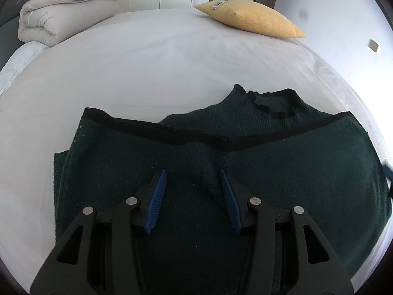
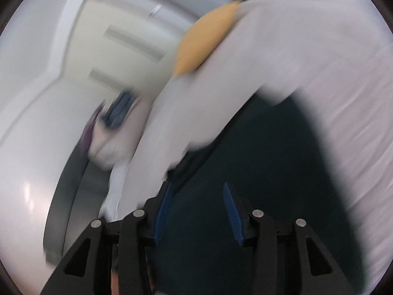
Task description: Fold small clothes
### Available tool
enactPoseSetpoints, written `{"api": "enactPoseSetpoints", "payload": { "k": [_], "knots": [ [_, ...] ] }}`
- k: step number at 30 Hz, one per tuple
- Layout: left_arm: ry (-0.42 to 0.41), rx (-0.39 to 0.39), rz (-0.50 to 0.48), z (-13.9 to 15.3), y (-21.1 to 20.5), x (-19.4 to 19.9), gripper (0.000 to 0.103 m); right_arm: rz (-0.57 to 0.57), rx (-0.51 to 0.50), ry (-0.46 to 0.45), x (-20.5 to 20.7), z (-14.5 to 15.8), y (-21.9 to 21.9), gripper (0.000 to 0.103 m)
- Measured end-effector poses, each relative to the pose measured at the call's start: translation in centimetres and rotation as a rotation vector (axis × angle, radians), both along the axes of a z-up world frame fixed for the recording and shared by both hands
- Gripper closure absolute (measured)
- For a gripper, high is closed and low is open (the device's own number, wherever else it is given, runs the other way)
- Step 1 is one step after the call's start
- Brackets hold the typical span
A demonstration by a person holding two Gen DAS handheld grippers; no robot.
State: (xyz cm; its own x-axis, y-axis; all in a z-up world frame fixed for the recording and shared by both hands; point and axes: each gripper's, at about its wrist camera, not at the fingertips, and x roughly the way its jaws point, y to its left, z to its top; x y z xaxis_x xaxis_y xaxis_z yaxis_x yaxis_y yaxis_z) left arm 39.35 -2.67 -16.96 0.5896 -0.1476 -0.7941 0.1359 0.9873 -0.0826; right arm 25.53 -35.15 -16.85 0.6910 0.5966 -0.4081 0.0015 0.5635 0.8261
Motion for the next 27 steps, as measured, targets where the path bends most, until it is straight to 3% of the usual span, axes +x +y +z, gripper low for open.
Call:
{"api": "enactPoseSetpoints", "payload": {
  "k": [3, 5, 9, 12, 17, 19, 21, 24, 27],
  "knots": [
    [-0.001, 0.001, -0.002, 0.0, 0.0, -0.1, 0.057, 0.129, 0.007, 0.019, -0.7, -1.3, 3.6, 0.055],
    [-0.002, 0.0, -0.003, 0.0, 0.1, -0.2, 0.057, 0.136, -0.016, 0.054, -0.8, -2.3, 4.0, 0.055],
    [-0.006, -0.004, -0.008, 0.1, 0.3, -0.5, 0.057, 0.077, 0.026, 0.065, -2.2, -4.2, 0.9, 0.071],
    [-0.009, -0.027, -0.004, 0.2, 0.9, -0.8, 0.057, 0.012, 0.067, 0.054, -2.9, -4.6, -2.1, 0.073],
    [-0.025, -0.062, 0.011, 0.7, 2.8, -2.6, 0.055, -0.189, 0.042, 0.092, -5.7, -4.2, -8.2, 0.072],
    [-0.029, -0.079, 0.04, 0.8, 4.5, -4.0, 0.055, -0.237, 0.021, 0.088, -6.5, -3.1, -8.8, 0.069],
    [-0.041, -0.123, 0.069, 1.2, 6.1, -5.7, 0.055, -0.244, 0.04, 0.072, -7.0, -2.1, -8.4, 0.051],
    [-0.059, -0.124, 0.134, 2.0, 8.0, -8.5, 0.055, -0.122, 0.065, 0.023, -6.3, -0.2, -4.3, 0.048],
    [-0.075, -0.26, 0.199, 2.6, 10.9, -11.8, 0.055, 0.034, 0.065, 0.004, -5.0, 0.5, 0.3, 0.042]
  ]
}}
